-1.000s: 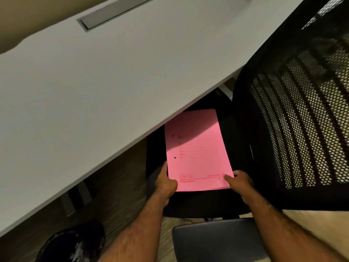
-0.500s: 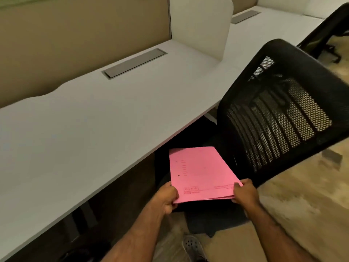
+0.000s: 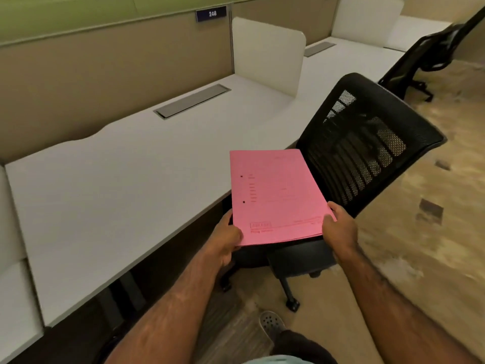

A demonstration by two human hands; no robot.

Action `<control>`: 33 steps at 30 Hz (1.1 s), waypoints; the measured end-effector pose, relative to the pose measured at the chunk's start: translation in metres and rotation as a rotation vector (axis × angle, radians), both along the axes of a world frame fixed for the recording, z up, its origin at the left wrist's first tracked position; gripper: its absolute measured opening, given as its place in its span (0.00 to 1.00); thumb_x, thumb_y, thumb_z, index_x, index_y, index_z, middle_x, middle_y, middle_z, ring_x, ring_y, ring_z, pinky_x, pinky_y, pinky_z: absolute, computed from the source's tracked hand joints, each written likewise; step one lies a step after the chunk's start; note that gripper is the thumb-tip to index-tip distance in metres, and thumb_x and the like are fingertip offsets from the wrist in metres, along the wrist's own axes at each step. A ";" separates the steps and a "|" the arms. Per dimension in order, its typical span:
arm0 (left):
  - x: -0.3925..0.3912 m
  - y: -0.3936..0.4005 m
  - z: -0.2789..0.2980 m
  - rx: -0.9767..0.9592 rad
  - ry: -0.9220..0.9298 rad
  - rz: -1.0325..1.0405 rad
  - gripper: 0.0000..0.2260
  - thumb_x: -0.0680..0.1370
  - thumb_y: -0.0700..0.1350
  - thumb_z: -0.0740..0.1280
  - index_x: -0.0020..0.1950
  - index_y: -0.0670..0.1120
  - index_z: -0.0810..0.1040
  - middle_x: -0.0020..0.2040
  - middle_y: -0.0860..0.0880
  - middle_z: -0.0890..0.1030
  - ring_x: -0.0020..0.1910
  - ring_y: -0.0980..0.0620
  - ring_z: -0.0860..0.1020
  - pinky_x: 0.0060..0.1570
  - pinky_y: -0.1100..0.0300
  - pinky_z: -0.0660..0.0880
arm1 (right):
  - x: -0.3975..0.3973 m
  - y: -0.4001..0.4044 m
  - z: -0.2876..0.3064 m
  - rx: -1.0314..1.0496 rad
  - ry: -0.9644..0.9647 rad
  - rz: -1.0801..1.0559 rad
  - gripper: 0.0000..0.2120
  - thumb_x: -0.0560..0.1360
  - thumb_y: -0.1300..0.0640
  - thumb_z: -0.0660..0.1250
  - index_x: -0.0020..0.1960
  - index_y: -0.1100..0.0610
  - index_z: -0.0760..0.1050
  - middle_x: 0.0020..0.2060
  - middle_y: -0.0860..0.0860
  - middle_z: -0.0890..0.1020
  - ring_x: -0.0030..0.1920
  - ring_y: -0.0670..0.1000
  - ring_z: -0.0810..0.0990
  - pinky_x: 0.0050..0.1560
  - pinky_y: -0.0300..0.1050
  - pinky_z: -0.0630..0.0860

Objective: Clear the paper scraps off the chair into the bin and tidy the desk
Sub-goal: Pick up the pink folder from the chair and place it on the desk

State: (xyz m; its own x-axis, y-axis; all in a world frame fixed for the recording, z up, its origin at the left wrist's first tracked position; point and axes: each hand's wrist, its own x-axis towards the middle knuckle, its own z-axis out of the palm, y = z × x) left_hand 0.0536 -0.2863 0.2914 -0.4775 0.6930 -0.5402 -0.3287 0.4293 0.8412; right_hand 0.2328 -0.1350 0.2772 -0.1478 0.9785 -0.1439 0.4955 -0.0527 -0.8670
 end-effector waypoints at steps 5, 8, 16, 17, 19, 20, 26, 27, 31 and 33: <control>-0.033 -0.042 0.018 0.087 0.146 0.152 0.23 0.79 0.36 0.63 0.65 0.61 0.64 0.49 0.56 0.80 0.46 0.56 0.81 0.50 0.49 0.80 | -0.044 -0.025 0.016 -0.031 0.193 0.193 0.19 0.79 0.59 0.61 0.69 0.49 0.70 0.52 0.46 0.80 0.53 0.46 0.79 0.51 0.42 0.76; -0.061 -0.064 0.024 0.090 0.209 0.225 0.27 0.78 0.39 0.65 0.72 0.60 0.61 0.55 0.54 0.80 0.49 0.55 0.82 0.52 0.48 0.81 | -0.083 -0.034 0.029 -0.062 0.275 0.281 0.21 0.79 0.60 0.62 0.71 0.49 0.68 0.55 0.45 0.79 0.54 0.45 0.78 0.53 0.41 0.76; -0.146 -0.091 0.045 0.113 0.276 0.388 0.32 0.77 0.37 0.67 0.75 0.59 0.58 0.60 0.50 0.80 0.53 0.51 0.80 0.48 0.53 0.79 | -0.208 -0.026 0.050 -0.093 0.271 0.506 0.24 0.79 0.63 0.57 0.75 0.52 0.62 0.64 0.49 0.76 0.62 0.49 0.76 0.67 0.51 0.72; -0.160 -0.092 0.045 0.112 0.272 0.413 0.32 0.77 0.38 0.67 0.75 0.59 0.58 0.59 0.50 0.80 0.53 0.50 0.80 0.51 0.50 0.79 | -0.227 -0.023 0.051 -0.086 0.267 0.531 0.24 0.79 0.62 0.57 0.74 0.52 0.62 0.64 0.49 0.76 0.62 0.50 0.76 0.68 0.51 0.72; -0.191 -0.091 0.044 0.109 0.258 0.459 0.32 0.77 0.39 0.67 0.75 0.59 0.58 0.56 0.50 0.81 0.53 0.49 0.81 0.52 0.48 0.80 | -0.268 -0.018 0.053 -0.069 0.256 0.585 0.24 0.78 0.62 0.56 0.74 0.51 0.64 0.63 0.50 0.77 0.61 0.50 0.77 0.66 0.51 0.73; -0.209 -0.089 0.042 0.108 0.252 0.480 0.32 0.77 0.39 0.67 0.75 0.59 0.58 0.55 0.51 0.81 0.52 0.49 0.81 0.50 0.49 0.80 | -0.290 -0.014 0.052 -0.064 0.253 0.606 0.24 0.77 0.62 0.56 0.73 0.52 0.65 0.62 0.50 0.78 0.60 0.51 0.78 0.64 0.50 0.74; -0.318 -0.063 0.020 0.065 0.184 0.584 0.32 0.78 0.33 0.62 0.76 0.56 0.56 0.52 0.50 0.82 0.51 0.50 0.80 0.42 0.55 0.77 | -0.420 0.020 0.033 -0.057 0.231 0.667 0.25 0.75 0.67 0.54 0.71 0.56 0.68 0.59 0.54 0.79 0.58 0.54 0.79 0.55 0.45 0.75; -0.335 -0.058 0.014 0.056 0.165 0.594 0.32 0.78 0.32 0.61 0.76 0.55 0.55 0.52 0.49 0.82 0.51 0.50 0.80 0.41 0.56 0.76 | -0.439 0.026 0.028 -0.063 0.213 0.678 0.25 0.75 0.67 0.54 0.71 0.56 0.68 0.58 0.54 0.80 0.57 0.55 0.79 0.55 0.46 0.76; -0.401 -0.030 -0.013 0.009 0.109 0.616 0.30 0.79 0.34 0.61 0.76 0.56 0.55 0.51 0.50 0.83 0.49 0.51 0.80 0.39 0.57 0.73 | -0.514 0.055 0.005 -0.093 0.090 0.712 0.25 0.76 0.68 0.54 0.72 0.56 0.66 0.55 0.55 0.80 0.53 0.56 0.79 0.53 0.49 0.78; -0.432 -0.016 -0.030 -0.031 0.081 0.619 0.31 0.78 0.35 0.61 0.76 0.57 0.56 0.50 0.50 0.84 0.48 0.49 0.80 0.39 0.56 0.71 | -0.550 0.069 -0.009 -0.099 0.034 0.712 0.26 0.75 0.69 0.54 0.72 0.57 0.66 0.55 0.56 0.81 0.53 0.56 0.80 0.54 0.52 0.78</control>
State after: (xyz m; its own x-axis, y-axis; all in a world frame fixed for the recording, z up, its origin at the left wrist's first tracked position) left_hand -0.3788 -0.3023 0.2618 -0.8261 0.2587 -0.5006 -0.4598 0.2043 0.8642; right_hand -0.3168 -0.0658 0.2683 -0.7511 0.6255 -0.2111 0.4115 0.1935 -0.8906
